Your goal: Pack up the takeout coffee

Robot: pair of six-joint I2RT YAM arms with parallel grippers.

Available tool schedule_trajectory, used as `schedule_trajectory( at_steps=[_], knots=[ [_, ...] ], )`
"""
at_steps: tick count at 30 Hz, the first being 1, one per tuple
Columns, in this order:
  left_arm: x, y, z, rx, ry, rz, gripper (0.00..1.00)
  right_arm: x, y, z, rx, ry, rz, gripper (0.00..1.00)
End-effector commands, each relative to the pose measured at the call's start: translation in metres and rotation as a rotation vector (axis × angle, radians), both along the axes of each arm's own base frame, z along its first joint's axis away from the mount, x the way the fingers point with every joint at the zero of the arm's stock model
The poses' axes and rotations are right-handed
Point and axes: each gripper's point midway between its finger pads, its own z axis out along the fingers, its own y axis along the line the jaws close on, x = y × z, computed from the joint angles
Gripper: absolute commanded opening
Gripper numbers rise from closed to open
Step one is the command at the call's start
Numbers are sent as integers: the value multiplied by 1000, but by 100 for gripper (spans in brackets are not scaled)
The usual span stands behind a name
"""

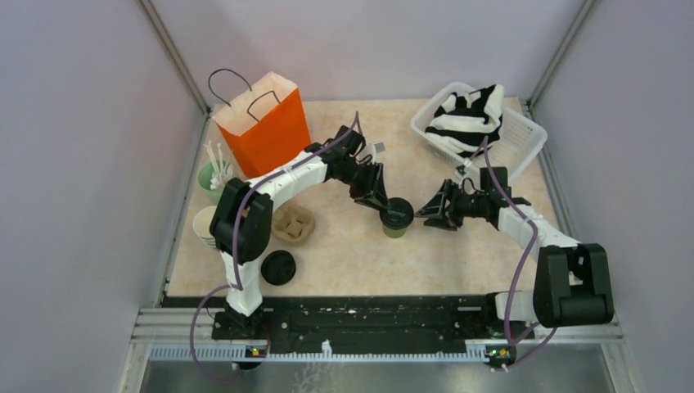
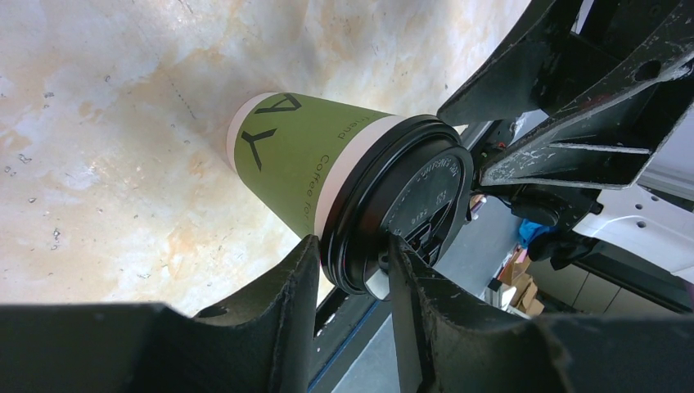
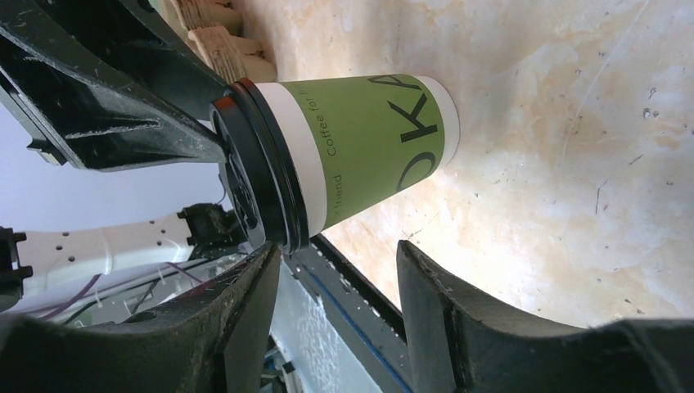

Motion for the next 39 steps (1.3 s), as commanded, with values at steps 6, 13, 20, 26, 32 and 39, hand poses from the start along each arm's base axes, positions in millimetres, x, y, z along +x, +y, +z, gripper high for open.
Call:
schedule_trajectory(
  at_steps=[6, 13, 20, 26, 32, 39],
  knots=[
    [0, 3, -10, 15, 6, -6, 41, 14, 10, 10, 6, -74, 56, 53],
    [0, 2, -10, 11, 9, -9, 40, 18, 13, 15, 3, -88, 47, 54],
    [-1, 3, -12, 17, 12, -14, 39, 21, 9, -3, -36, -42, 8, 53],
    [-6, 10, -26, 55, 35, -7, 38, 15, 0, -31, -143, 44, -22, 49],
    [-10, 17, -40, 90, 46, -3, 37, 0, -6, -64, -302, 117, -32, 49],
    [-3, 13, -25, 75, 22, -2, 39, 8, -6, -37, -312, 63, -29, 49]
  ],
)
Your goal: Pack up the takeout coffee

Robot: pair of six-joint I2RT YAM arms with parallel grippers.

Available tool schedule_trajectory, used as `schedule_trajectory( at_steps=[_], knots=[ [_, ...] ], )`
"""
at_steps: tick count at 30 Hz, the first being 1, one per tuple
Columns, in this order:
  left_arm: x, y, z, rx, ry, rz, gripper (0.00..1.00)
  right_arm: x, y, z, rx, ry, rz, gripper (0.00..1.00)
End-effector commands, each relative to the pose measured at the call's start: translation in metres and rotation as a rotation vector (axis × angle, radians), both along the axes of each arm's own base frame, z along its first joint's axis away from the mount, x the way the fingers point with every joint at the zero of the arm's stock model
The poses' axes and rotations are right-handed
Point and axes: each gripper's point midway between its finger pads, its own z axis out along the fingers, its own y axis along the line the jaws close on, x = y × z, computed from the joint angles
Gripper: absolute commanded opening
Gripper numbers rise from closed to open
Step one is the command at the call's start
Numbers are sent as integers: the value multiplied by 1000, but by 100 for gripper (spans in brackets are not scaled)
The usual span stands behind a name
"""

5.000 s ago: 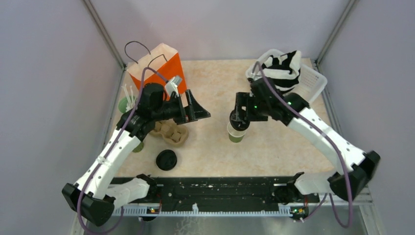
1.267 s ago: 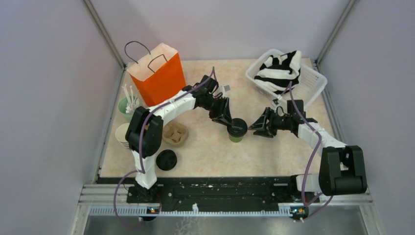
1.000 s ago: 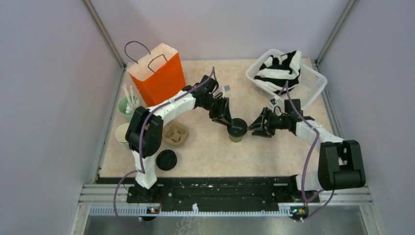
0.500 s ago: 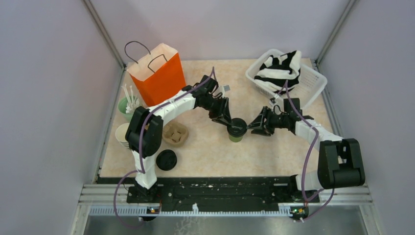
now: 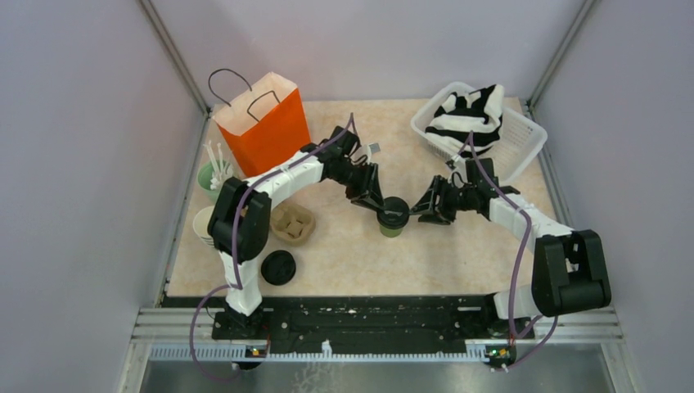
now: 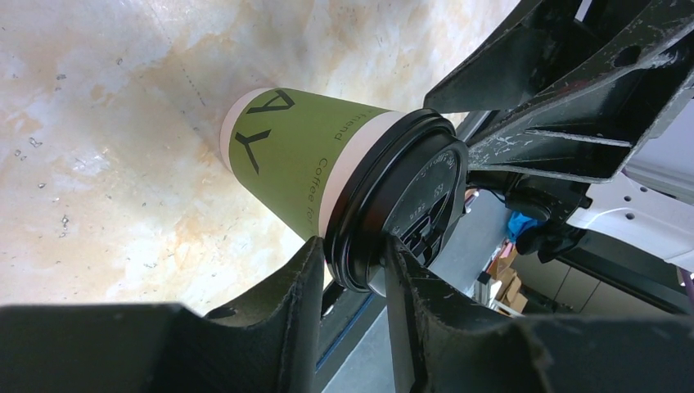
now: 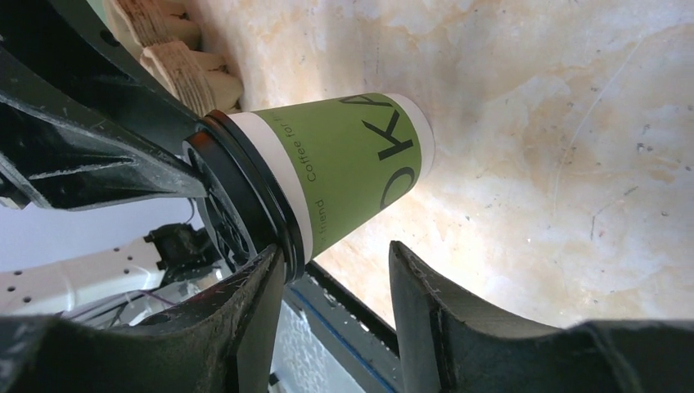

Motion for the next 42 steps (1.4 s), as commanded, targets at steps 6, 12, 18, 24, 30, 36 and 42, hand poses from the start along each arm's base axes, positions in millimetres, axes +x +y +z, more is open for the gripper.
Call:
schedule_trajectory(
  at_steps=[6, 12, 18, 24, 30, 36, 42],
  knots=[
    [7, -7, 14, 30, -53, -17, 48, 13, -8, 33, -85, -79, -11, 56],
    [11, -10, 36, -10, -72, -19, 62, 18, -2, 58, -1, -144, 22, 65],
    [8, 11, 42, -9, -65, 23, 85, 19, 5, 52, 33, -130, 40, 71],
    [1, 32, 34, -46, -21, 55, 73, 19, 6, 45, 49, -113, 22, 66],
    [-2, 32, 21, -44, 2, 50, 52, 20, -4, 37, 71, -93, -33, 52],
    [0, 27, 17, -66, 21, 37, 53, 18, 0, 30, 81, -68, -10, 49],
    [0, 27, 10, -48, 30, 37, 50, 17, 6, 22, 69, -55, -2, 48]
  ],
)
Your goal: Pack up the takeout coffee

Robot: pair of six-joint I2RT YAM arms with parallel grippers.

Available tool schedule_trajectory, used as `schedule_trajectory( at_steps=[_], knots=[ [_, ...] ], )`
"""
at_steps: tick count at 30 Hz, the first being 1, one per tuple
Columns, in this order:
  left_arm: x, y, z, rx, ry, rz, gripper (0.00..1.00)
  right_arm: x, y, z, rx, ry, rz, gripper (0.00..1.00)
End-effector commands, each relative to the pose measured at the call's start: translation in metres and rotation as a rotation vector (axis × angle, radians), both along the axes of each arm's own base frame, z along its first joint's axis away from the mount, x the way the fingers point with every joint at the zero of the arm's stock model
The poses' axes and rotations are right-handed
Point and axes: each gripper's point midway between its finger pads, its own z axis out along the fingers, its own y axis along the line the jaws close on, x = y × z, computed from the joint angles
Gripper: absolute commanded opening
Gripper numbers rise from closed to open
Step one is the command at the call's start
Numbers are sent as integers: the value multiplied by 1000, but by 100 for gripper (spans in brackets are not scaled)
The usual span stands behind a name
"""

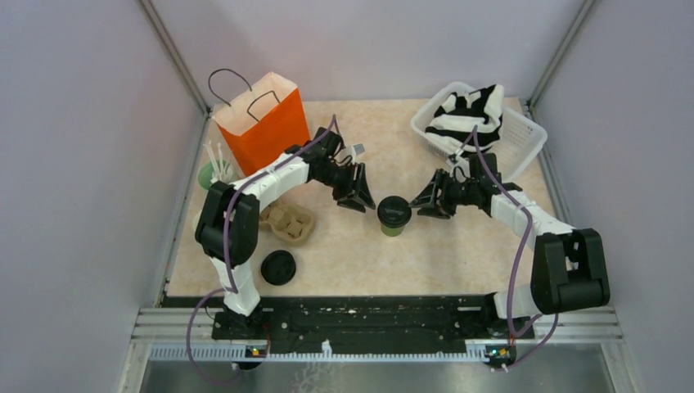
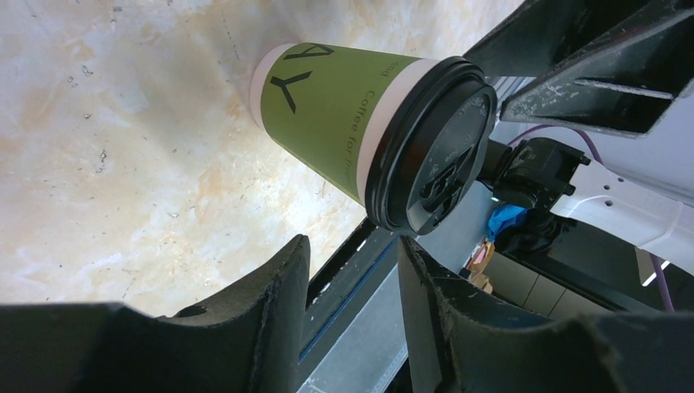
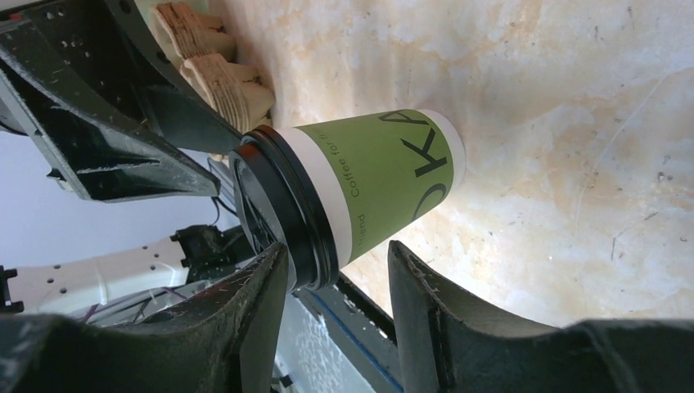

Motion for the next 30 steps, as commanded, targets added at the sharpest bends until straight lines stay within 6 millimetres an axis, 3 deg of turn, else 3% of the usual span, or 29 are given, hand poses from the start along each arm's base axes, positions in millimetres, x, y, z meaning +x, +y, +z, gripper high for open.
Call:
schedule_trajectory(
  at_steps=[1, 20, 30],
  knots=[
    [2, -4, -1, -20, -14, -19, 49, 6, 5, 3, 11, -37, 5, 48],
    [9, -16, -4, -35, -11, -30, 50, 5, 7, -2, 17, -29, 8, 41],
    [9, -17, -9, -24, -2, -31, 50, 5, 7, 1, 25, -38, 5, 42]
  ],
)
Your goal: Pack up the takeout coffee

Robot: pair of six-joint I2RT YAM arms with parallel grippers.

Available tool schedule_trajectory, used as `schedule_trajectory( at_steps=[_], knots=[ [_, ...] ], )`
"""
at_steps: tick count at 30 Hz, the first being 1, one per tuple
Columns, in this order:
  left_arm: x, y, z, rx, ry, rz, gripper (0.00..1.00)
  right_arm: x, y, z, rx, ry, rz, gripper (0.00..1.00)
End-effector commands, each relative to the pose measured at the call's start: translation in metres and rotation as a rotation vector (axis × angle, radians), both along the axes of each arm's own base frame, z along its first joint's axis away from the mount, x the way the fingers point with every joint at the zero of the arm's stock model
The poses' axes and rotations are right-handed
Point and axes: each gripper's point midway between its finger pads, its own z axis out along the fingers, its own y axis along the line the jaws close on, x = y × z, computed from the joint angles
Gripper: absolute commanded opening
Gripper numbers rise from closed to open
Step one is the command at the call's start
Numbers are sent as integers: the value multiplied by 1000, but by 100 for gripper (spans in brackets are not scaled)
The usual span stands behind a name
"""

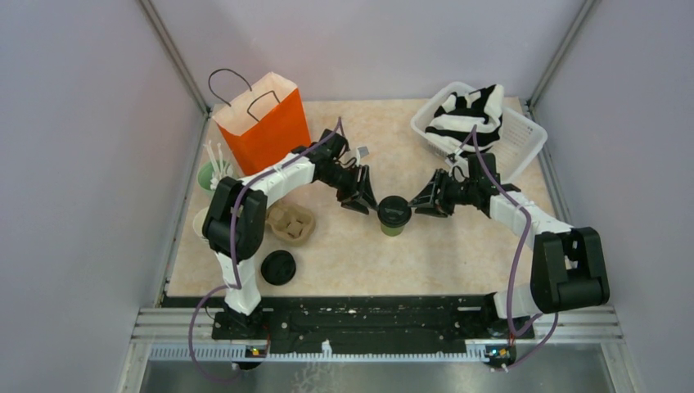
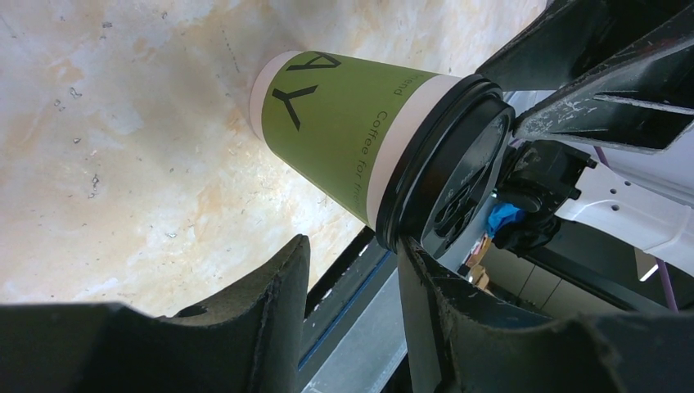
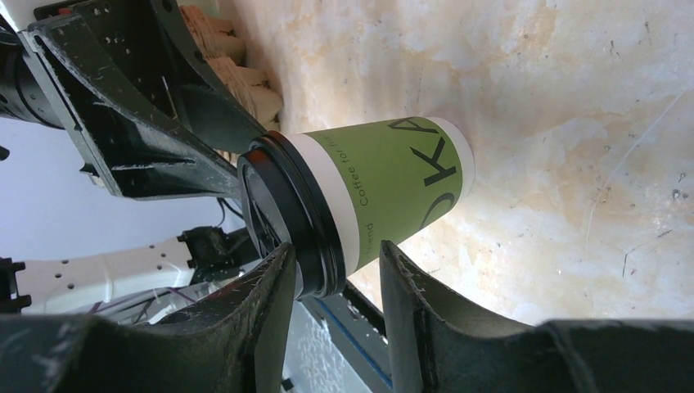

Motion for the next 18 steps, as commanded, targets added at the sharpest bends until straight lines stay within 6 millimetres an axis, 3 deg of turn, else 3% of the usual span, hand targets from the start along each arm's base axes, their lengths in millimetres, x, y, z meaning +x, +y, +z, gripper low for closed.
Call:
schedule_trajectory(
  at_steps=[1, 8, 18],
  knots=[
    [9, -8, 4, -22, -28, -11, 50, 1, 2, -1, 5, -16, 4, 42],
    [7, -1, -17, 59, -13, 0, 45, -2, -1, -15, -12, 9, -16, 42],
    [-9, 17, -59, 241, 36, 8, 40, -21, -15, -63, -109, 121, -71, 43]
  ],
)
